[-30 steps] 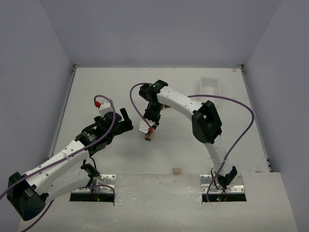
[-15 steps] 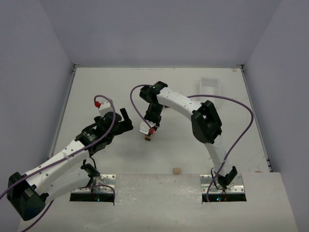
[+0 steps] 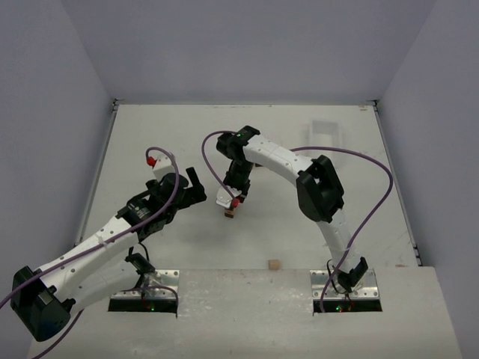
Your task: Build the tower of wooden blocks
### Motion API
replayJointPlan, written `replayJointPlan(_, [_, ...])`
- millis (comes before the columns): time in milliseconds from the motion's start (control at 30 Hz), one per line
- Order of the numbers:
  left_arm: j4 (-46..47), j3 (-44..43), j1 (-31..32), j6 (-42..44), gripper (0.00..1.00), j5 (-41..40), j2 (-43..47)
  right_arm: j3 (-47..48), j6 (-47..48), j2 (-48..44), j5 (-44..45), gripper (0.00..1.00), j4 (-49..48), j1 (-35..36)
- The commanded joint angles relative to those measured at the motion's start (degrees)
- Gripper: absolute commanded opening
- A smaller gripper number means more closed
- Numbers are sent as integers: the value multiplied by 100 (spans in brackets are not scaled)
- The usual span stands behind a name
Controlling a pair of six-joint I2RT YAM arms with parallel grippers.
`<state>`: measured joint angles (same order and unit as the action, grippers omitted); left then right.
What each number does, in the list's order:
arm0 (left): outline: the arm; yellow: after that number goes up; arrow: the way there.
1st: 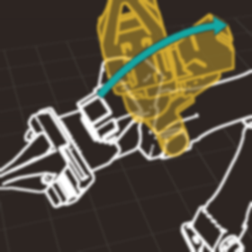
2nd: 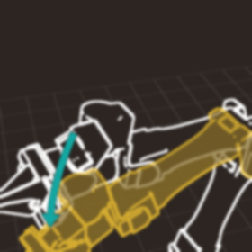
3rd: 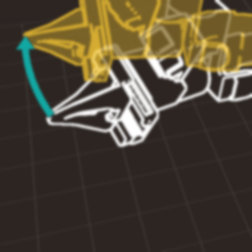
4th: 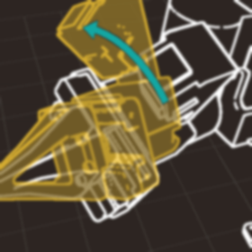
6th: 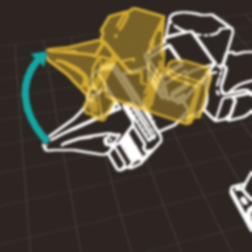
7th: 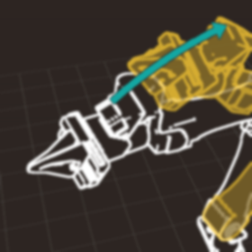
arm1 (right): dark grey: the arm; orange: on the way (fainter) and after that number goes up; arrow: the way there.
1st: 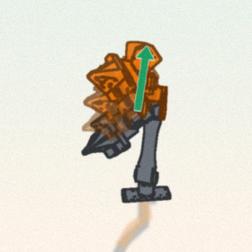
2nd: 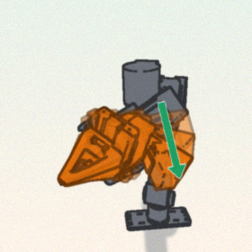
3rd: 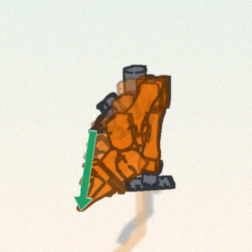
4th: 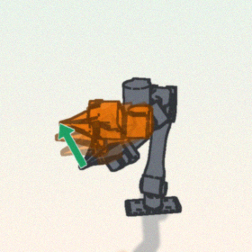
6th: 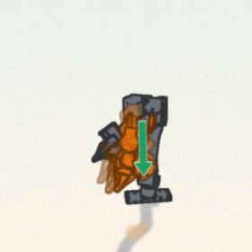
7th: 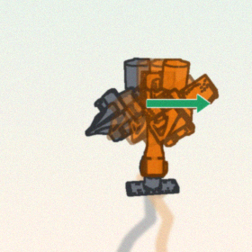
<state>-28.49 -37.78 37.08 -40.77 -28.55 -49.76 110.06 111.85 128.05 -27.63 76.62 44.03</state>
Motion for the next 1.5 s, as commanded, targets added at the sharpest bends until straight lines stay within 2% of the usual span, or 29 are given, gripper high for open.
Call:
replayJointPlan(0, [168, -8, -10, 17, 100, -98, 71, 95, 849, -177, -119, 41, 980, 11])
replayJointPlan(567, [130, -10, -17, -2, 100, -103, 43, 80, 785, -252, -196, 60, 974, 18])
replayJointPlan(667, [79, -25, -17, -31, 100, -96, 100, 66, 656, -424, -267, 69, 888, 18])
replayJointPlan(733, [56, -20, -17, -91, 100, -106, 146, 4, 566, -558, -261, 82, 817, 10])
replayJointPlan(767, [32, -19, -17, -105, 100, -107, 179, -24, 543, -621, -246, 93, 804, 9])
replayJointPlan(800, [13, -26, -17, -113, 100, -107, 222, -86, 510, -690, -257, 98, 773, 2])
replayJointPlan(1067, [-242, -260, -14, -505, 100, -132, -28, -928, -382, -1848, -736, 99, 83, -263])
replayJointPlan(1200, [-325, -340, -39, -845, 100, -183, -491, -2199, -1548, -2851, -1407, 99, -1247, -725])
replayJointPlan(1267, [-328, -388, -118, -910, 100, -146, -835, -3356, -2409, -3713, -1817, 99, -2785, -881])
replayJointPlan(1333, [-223, -409, -195, -884, 100, -12, -1202, -4728, -4278, -4446, -1921, 99, -4435, -984])
replayJointPlan(1367, [-102, -398, -226, -830, 100, 114, -1336, -5071, -5290, -4886, -1747, 99, -5665, -984])
replayJointPlan(1400, [3, -389, -252, -786, 100, 326, -1442, -5976, -5979, -5420, -1507, 99, -6613, -976])
replayJointPlan(1467, [186, -370, -254, -704, 100, 522, -1603, -6659, -7539, -5700, -698, 99, -8111, -980])
